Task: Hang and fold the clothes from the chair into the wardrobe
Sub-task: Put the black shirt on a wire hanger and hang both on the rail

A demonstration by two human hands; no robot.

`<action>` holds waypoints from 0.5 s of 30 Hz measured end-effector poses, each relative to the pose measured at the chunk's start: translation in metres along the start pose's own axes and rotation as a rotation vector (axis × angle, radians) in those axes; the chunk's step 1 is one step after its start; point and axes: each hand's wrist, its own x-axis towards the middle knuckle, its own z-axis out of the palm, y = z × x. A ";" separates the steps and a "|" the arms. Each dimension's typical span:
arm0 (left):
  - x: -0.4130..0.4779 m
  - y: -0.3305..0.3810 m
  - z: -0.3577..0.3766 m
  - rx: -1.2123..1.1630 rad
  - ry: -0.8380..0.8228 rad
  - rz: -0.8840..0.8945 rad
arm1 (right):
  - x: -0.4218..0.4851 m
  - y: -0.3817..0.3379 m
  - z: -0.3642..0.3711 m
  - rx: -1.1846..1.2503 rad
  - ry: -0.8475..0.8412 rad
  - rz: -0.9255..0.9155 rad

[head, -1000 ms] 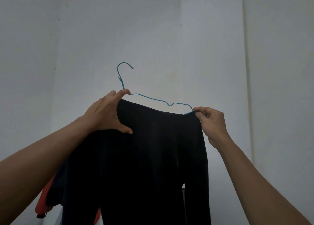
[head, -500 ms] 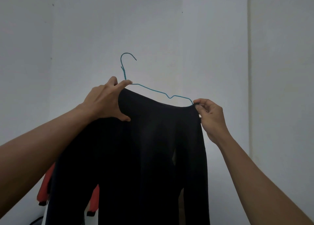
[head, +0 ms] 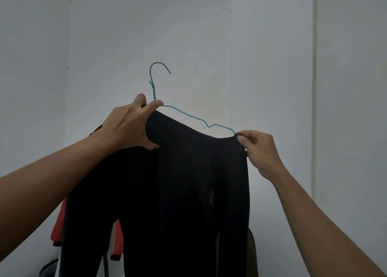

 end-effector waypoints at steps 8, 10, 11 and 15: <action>-0.009 -0.007 0.003 -0.113 0.035 -0.037 | -0.001 -0.002 -0.001 -0.078 -0.039 -0.029; -0.011 -0.007 0.003 -0.149 0.043 -0.044 | -0.002 -0.002 -0.002 -0.063 -0.010 -0.017; -0.013 -0.007 0.004 -0.165 0.045 -0.043 | -0.002 -0.002 -0.002 -0.055 0.001 -0.017; -0.018 -0.007 0.006 -0.198 0.037 -0.043 | -0.005 -0.002 -0.004 -0.066 0.020 -0.031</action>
